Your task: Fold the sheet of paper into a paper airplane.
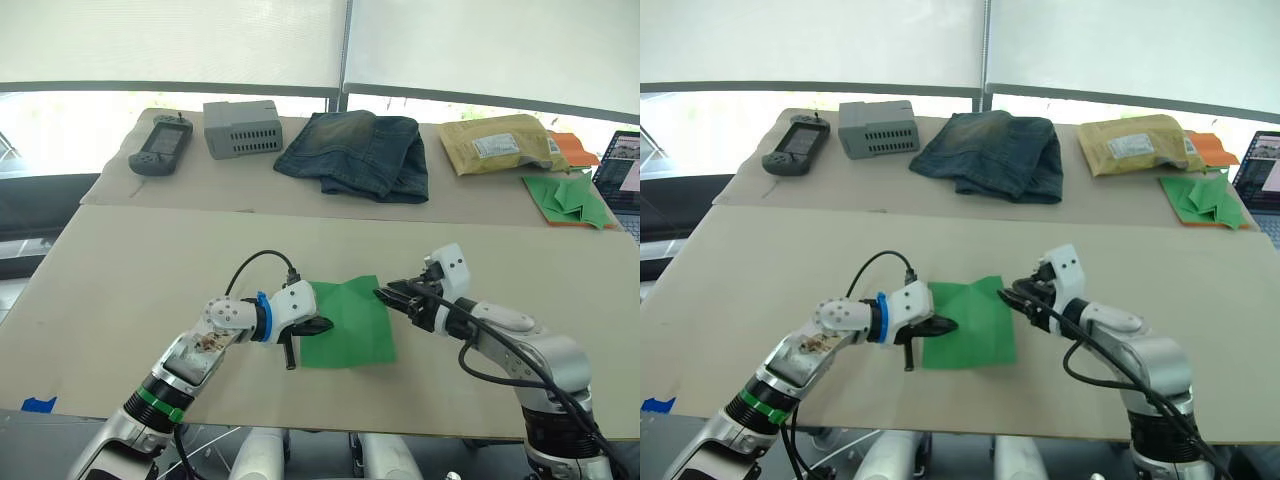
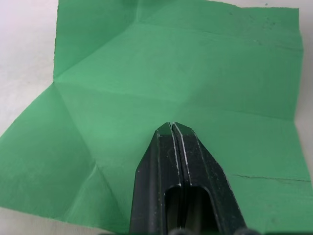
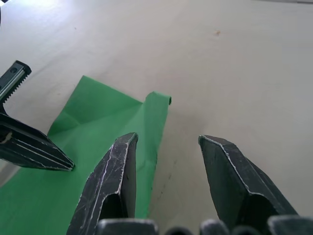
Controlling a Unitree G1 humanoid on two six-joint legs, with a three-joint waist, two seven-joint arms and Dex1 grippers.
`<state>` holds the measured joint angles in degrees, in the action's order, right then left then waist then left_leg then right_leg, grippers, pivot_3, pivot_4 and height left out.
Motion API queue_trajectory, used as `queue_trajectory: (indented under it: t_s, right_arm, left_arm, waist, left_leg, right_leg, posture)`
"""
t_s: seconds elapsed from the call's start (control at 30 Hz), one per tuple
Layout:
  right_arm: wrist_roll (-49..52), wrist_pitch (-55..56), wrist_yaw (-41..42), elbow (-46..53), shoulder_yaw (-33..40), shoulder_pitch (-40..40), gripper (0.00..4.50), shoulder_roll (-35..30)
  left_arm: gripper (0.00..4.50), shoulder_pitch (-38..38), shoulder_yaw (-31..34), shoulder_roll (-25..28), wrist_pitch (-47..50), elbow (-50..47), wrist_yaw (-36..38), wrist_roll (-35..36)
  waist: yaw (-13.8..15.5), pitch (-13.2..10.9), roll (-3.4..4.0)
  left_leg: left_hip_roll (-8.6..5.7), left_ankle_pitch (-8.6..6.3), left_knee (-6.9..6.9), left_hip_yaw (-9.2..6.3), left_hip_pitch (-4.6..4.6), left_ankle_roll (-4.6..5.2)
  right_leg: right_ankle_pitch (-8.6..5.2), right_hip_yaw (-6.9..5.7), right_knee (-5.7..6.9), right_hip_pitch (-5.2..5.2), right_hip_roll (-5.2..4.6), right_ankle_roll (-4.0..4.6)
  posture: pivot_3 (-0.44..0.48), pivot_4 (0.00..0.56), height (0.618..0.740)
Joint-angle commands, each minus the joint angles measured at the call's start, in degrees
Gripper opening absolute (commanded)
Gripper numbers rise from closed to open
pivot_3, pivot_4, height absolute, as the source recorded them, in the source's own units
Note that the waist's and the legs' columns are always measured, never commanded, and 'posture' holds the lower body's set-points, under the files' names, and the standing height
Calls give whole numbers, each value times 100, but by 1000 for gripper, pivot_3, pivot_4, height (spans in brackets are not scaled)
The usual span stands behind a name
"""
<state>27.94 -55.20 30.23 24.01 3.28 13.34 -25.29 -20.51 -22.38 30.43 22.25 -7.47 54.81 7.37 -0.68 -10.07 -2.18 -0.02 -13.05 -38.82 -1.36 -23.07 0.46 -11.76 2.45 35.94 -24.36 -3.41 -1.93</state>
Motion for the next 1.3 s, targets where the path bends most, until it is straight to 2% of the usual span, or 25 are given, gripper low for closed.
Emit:
queue_trajectory:
  t_s: [0.03,0.1,0.13,0.5,0.67,0.83,0.9,1.1,1.3]
  right_arm:
    - [-9,306,50,98,-157,64,760,36]
    - [-50,447,54,178,-300,33,74,45]
    - [-83,510,49,219,-375,21,29,38]
    - [-985,1664,406,383,-1298,-224,29,-582]
    - [-2231,3280,632,66,-2072,-260,29,-1124]
    - [-3291,4771,633,-371,-2460,-388,29,-1479]
    - [-3549,5092,601,-542,-2525,-432,29,-1504]
    - [-3942,5410,636,-890,-2568,-512,29,-1372]
    - [-4123,5361,609,-964,-2492,-557,29,-1218]
  left_arm:
    - [0,-83,34,70,-75,145,123,-54]
    - [0,-96,67,66,-69,178,144,-38]
    - [0,-103,84,62,-57,194,149,-26]
    - [0,-196,218,-22,50,361,196,49]
    - [0,-270,283,-45,81,437,208,87]
    - [0,-338,397,-92,170,485,185,182]
    - [0,-425,581,-253,487,488,94,425]
    - [0,-969,1135,-925,1474,520,-253,1130]
    - [0,-1413,740,-1172,1435,858,-381,835]
  waist:
    - [-2,0,0]
    - [-5,0,0]
    - [-6,0,0]
    - [-5,0,0]
    - [-4,0,0]
    - [-5,0,0]
    - [-5,0,-1]
    - [-1,-1,-2]
    - [6,-1,-3]
  left_leg:
    - [0,0,0,0,1,0]
    - [0,0,0,0,1,0]
    - [1,0,0,0,1,0]
    - [1,0,0,0,2,0]
    - [-4,0,-1,2,2,0]
    - [-5,0,0,4,4,0]
    - [-5,0,0,5,4,0]
    - [-6,0,-4,3,2,0]
    - [-9,0,-4,3,19,0]
  right_leg:
    - [-1,0,0,0,0,0]
    - [-1,0,0,0,1,0]
    - [-1,0,0,0,1,0]
    - [-2,0,1,0,1,-2]
    - [-3,-1,0,0,0,-4]
    - [-4,-1,0,1,3,-3]
    - [-4,0,0,1,2,-4]
    - [-3,-1,0,3,2,-5]
    - [-4,1,3,17,2,-4]
  posture:
    - [0,150,728]
    - [0,150,728]
    - [0,150,728]
    - [0,150,728]
    - [0,150,728]
    - [0,150,728]
    - [0,150,728]
    - [0,150,728]
    - [0,150,728]
